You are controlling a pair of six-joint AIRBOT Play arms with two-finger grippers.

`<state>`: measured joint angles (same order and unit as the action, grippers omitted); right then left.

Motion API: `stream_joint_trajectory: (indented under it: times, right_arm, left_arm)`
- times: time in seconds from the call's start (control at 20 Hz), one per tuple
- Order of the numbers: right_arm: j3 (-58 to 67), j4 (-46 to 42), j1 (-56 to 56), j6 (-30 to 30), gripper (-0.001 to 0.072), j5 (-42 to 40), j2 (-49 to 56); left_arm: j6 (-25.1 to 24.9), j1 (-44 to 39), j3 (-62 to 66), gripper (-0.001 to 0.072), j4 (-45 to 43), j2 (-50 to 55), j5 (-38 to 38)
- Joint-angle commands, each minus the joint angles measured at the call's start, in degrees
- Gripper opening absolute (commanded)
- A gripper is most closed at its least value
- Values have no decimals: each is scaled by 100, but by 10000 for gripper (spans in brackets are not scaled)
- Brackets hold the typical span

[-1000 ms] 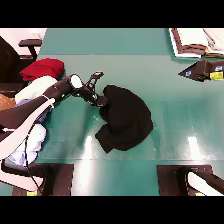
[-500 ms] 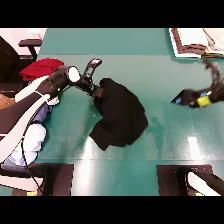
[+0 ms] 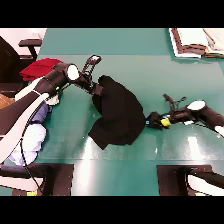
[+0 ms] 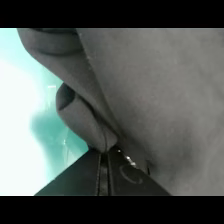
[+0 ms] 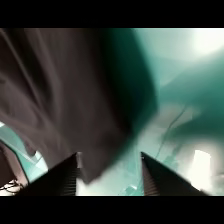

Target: Fold the shirts.

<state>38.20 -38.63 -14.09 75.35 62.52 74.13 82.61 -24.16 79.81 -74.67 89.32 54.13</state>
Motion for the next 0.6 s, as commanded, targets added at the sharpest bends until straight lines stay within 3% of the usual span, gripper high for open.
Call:
stream_joint_trajectory:
  times: [0.0, 0.1, 0.3, 0.55]
  right_arm:
    - [455, 223, -684, -151, 147, -702, 627]
    - [909, -24, -667, -149, 16, -697, 688]
    - [1853, -970, -76, 28, 15, -295, 70]
    - [3263, -1735, 861, 24, 15, 461, -1023]
  left_arm:
    - [13, 4, 7, 27, -57, -11, 160]
    - [201, 9, 9, 27, -339, -72, 162]
    - [442, 551, 37, 27, -450, -584, 66]
    - [356, 1147, 37, 27, -450, -2063, -334]
